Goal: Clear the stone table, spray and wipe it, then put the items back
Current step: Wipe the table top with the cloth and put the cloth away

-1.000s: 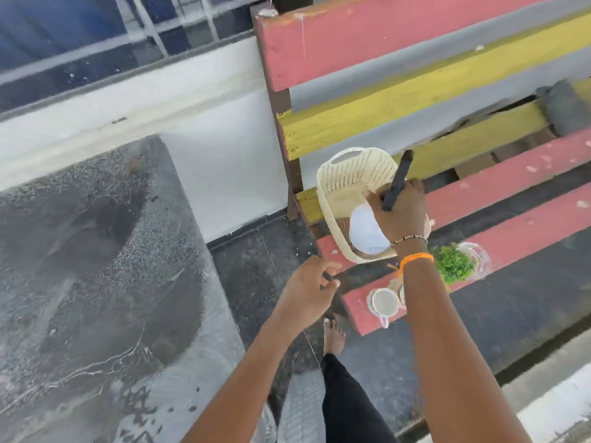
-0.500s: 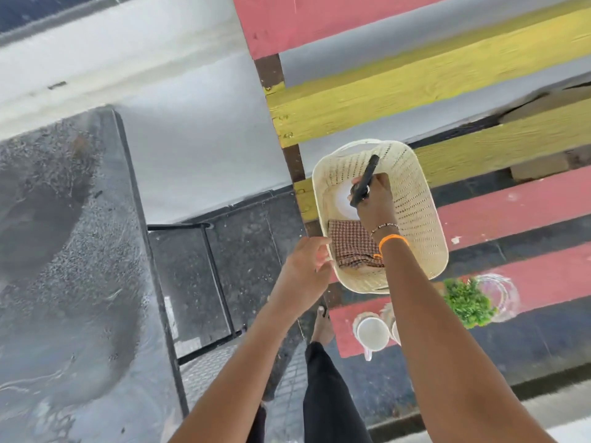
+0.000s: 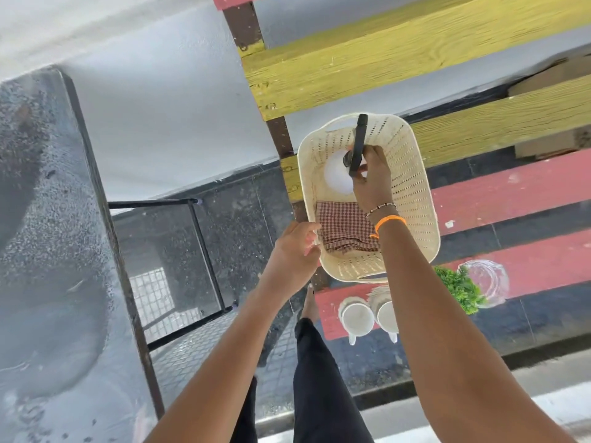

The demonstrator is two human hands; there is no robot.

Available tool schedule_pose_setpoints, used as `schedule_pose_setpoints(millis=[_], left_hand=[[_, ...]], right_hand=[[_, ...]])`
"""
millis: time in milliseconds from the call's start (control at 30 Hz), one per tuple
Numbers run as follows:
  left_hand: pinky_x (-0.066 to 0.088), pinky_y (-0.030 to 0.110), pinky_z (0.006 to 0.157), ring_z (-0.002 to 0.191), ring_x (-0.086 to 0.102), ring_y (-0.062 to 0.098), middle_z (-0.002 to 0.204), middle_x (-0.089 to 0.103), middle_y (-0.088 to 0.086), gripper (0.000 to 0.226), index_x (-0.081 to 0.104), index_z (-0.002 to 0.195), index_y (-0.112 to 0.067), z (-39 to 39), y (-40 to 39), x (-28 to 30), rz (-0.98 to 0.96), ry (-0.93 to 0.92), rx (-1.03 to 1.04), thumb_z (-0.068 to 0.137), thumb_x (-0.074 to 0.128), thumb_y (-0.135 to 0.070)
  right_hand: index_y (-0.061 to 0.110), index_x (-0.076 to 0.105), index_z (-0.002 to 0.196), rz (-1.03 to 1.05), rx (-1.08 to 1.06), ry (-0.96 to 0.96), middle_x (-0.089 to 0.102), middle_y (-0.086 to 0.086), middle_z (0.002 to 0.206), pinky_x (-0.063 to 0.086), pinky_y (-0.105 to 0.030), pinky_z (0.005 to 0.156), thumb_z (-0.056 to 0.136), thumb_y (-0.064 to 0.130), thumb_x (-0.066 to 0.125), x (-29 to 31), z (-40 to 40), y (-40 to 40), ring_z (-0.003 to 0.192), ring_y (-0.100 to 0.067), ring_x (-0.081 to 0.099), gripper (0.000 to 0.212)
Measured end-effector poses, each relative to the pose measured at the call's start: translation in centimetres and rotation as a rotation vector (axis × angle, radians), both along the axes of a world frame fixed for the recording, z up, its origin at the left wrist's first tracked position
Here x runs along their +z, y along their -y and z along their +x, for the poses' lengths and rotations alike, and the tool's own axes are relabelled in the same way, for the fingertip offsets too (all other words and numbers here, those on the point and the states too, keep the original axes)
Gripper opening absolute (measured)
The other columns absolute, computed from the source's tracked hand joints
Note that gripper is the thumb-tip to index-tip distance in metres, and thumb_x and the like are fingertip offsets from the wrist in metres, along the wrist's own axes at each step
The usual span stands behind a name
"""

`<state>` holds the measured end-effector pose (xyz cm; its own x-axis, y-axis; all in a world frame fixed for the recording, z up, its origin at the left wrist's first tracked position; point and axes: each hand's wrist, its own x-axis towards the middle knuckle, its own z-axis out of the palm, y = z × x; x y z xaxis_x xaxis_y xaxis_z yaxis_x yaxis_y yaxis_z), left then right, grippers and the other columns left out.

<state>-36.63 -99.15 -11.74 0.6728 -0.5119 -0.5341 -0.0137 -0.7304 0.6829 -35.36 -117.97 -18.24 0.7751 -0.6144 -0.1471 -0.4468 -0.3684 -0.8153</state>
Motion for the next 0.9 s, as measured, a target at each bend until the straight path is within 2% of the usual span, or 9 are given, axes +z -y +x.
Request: schedule_pose_setpoints(millis=[100,167,233,300,400,533,667,800,900], left_hand=[[0.04,0.015,0.089,0.099,0.053,0.006,0.117,0.055,0.003,0.038,0.052,0.126,-0.015,-0.1,0.4,-0.1,-0.013,0.0,0.018,0.089,0.053,-0.008],[0.04,0.013,0.086,0.097,0.052,0.004,0.116,0.055,0.001,0.037,0.053,0.125,-0.016,0.0,0.8,-0.1,-0.034,-0.001,0.034,0.089,0.052,-0.008],[0.039,0.007,0.079,0.093,0.053,0.003,0.114,0.055,-0.002,0.037,0.053,0.124,-0.018,0.0,1.2,-0.2,-0.049,-0.03,0.06,0.089,0.052,-0.009],[0.04,0.005,0.072,0.091,0.053,0.001,0.11,0.054,-0.005,0.036,0.053,0.123,-0.019,0.0,1.4,-0.4,-0.057,-0.05,0.077,0.089,0.052,-0.009],[0.04,0.004,0.07,0.089,0.054,0.001,0.106,0.053,-0.007,0.036,0.054,0.123,-0.018,0.0,1.5,-0.6,-0.06,-0.046,0.09,0.088,0.052,-0.009],[0.041,0.005,0.071,0.091,0.055,0.004,0.103,0.053,-0.007,0.037,0.054,0.123,-0.018,-0.2,1.2,-0.3,-0.069,-0.042,0.096,0.088,0.053,-0.008],[0.042,0.002,0.073,0.093,0.054,0.002,0.106,0.053,-0.007,0.04,0.054,0.123,-0.019,-0.4,0.4,0.6,-0.077,-0.056,0.09,0.085,0.058,-0.007],[0.043,0.024,0.1,0.107,0.054,0.007,0.12,0.052,-0.004,0.054,0.047,0.13,-0.023,-1.1,-0.8,2.2,-0.079,-0.114,0.065,0.081,0.067,-0.012],[0.031,0.022,0.104,0.123,0.041,0.007,0.139,0.038,-0.005,0.089,0.026,0.142,-0.028,-2.2,-2.4,3.8,-0.132,-0.137,-0.015,0.07,0.078,-0.025]], right_hand=[[0.007,0.051,0.122,0.11,-0.082,-0.011,0.05,-0.008,0.115,0.051,-0.021,0.076,0.077,-0.009,0.059,-0.5,-1.3,0.0,0.081,-0.012,0.055,0.048],[0.006,0.047,0.126,0.12,-0.213,-0.087,0.051,-0.01,0.119,0.048,-0.024,0.083,0.079,-0.012,0.049,-1.7,-2.4,0.0,0.097,-0.016,0.055,0.051],[0.005,0.041,0.132,0.112,-0.225,-0.36,0.045,-0.014,0.132,0.037,-0.034,0.101,0.081,-0.01,0.042,-3.6,-3.3,0.1,0.121,-0.027,0.046,0.053],[0.005,0.029,0.139,0.067,-0.048,-0.726,0.032,-0.015,0.144,0.024,-0.038,0.109,0.085,-0.002,0.043,-5.3,-4.0,0.0,0.133,-0.032,0.031,0.057],[0.005,0.028,0.138,-0.019,0.071,-0.893,0.028,-0.017,0.142,0.025,-0.041,0.109,0.086,0.007,0.05,-6.2,-4.3,-0.1,0.134,-0.036,0.023,0.056],[0.007,0.056,0.116,-0.051,0.079,-0.823,0.045,-0.016,0.125,0.04,-0.04,0.099,0.083,0.013,0.056,-5.7,-4.5,0.3,0.123,-0.037,0.034,0.033],[0.013,0.056,0.083,0.075,0.011,-0.592,0.061,-0.01,0.099,0.04,-0.028,0.073,0.076,0.01,0.06,-2.6,-5.8,-1.2,0.087,-0.025,0.053,0.008],[0.017,0.047,0.074,0.044,0.003,-0.397,0.053,0.003,0.07,0.037,-0.024,0.06,0.075,0.016,0.064,3.0,-6.9,-3.3,0.066,-0.016,0.048,0.017],[0.018,0.042,0.068,0.083,-0.02,-0.204,0.044,0.009,0.061,0.033,-0.011,0.049,0.073,0.014,0.065,8.4,-7.1,-5.8,0.055,-0.006,0.04,0.024]])
